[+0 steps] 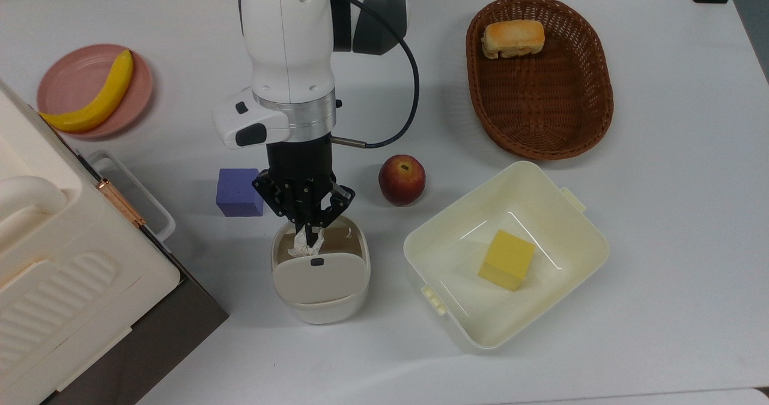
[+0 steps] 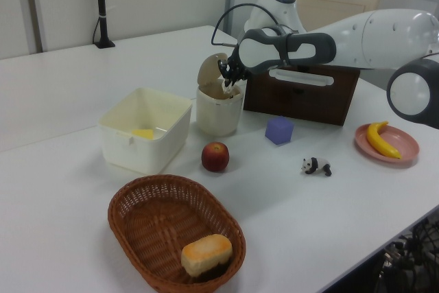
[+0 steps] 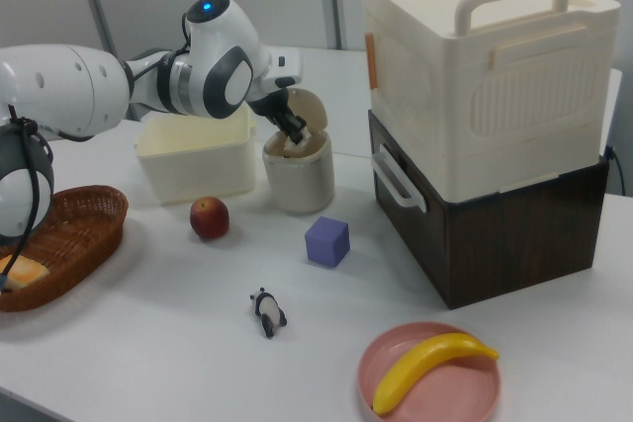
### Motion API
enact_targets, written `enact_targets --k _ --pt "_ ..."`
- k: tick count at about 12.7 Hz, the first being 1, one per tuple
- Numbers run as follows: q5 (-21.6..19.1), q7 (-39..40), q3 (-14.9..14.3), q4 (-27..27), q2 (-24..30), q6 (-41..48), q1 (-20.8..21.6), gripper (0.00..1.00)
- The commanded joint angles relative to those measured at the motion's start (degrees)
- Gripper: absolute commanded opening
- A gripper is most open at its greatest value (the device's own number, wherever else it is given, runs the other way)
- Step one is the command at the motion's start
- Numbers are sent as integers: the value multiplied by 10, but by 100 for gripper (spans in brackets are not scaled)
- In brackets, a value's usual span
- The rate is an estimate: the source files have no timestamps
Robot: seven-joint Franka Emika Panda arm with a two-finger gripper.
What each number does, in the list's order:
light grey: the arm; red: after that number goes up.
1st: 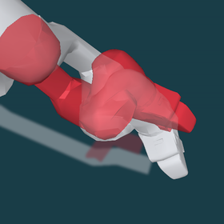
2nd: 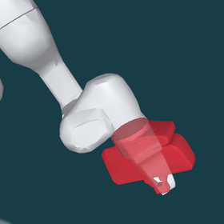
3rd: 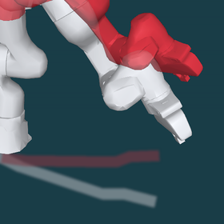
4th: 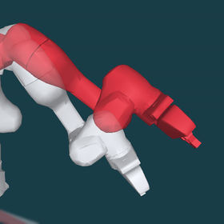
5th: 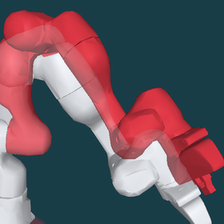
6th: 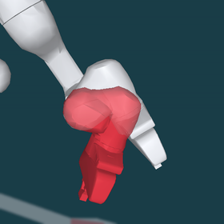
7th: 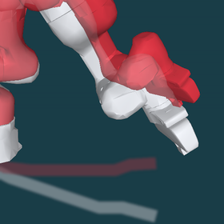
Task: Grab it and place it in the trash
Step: 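Lift the paper ball and carry it over the white trash bin, then open the gripper to drop the paper ball into the bin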
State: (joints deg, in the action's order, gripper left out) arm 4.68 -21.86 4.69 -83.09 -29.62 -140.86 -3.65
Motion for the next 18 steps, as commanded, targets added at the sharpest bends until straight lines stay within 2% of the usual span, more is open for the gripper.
enact_targets --k 1,2,7,9,15,18 --pt "29 -5 4 6 -4 -6 -1 99" --pt "46 -6 4 6 -4 -6 0 100" --pt "53 -7 17 6 9 33 -2 100" --pt "69 -6 24 3 34 83 -5 100" --pt "70 48 22 -39 105 157 -5 100" --pt "62 68 22 -55 152 255 -1 100"
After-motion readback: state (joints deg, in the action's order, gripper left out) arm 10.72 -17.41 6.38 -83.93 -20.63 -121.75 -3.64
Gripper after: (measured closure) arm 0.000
